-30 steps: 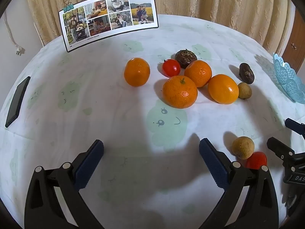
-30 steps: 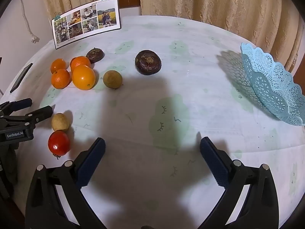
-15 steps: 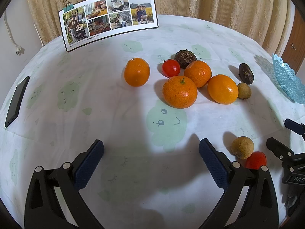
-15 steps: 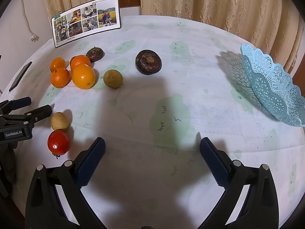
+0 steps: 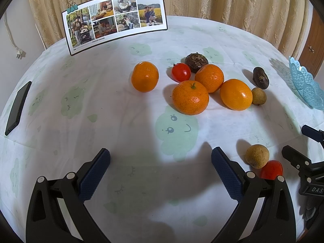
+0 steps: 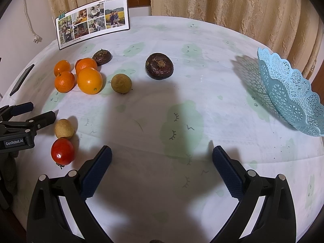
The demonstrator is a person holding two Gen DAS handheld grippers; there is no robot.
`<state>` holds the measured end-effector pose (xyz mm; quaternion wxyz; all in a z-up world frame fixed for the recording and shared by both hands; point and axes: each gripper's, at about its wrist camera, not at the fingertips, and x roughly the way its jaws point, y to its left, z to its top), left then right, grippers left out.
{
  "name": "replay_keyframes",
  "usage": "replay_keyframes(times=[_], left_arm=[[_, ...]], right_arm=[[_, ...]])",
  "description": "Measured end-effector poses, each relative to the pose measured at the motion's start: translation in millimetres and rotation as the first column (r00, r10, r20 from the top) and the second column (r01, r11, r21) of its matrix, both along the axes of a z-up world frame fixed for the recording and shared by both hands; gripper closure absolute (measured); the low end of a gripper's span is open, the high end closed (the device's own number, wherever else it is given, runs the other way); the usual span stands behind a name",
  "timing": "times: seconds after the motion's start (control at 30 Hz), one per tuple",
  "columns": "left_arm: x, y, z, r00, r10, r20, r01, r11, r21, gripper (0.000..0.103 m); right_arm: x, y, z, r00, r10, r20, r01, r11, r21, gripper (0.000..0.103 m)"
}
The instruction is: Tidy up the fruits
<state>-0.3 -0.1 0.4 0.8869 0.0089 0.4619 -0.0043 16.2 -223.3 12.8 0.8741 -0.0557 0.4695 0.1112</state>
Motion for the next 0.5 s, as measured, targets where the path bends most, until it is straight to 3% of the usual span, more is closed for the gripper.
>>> replay_keyframes(times=[0.5], left_arm=[[0, -6, 1, 1.000, -0.012, 0.001, 0.012, 1.000, 0.001, 0.005]], right_arm=[[3, 15, 0, 1.000, 0.026, -0.009, -0.026, 1.000, 0.004, 0.002]])
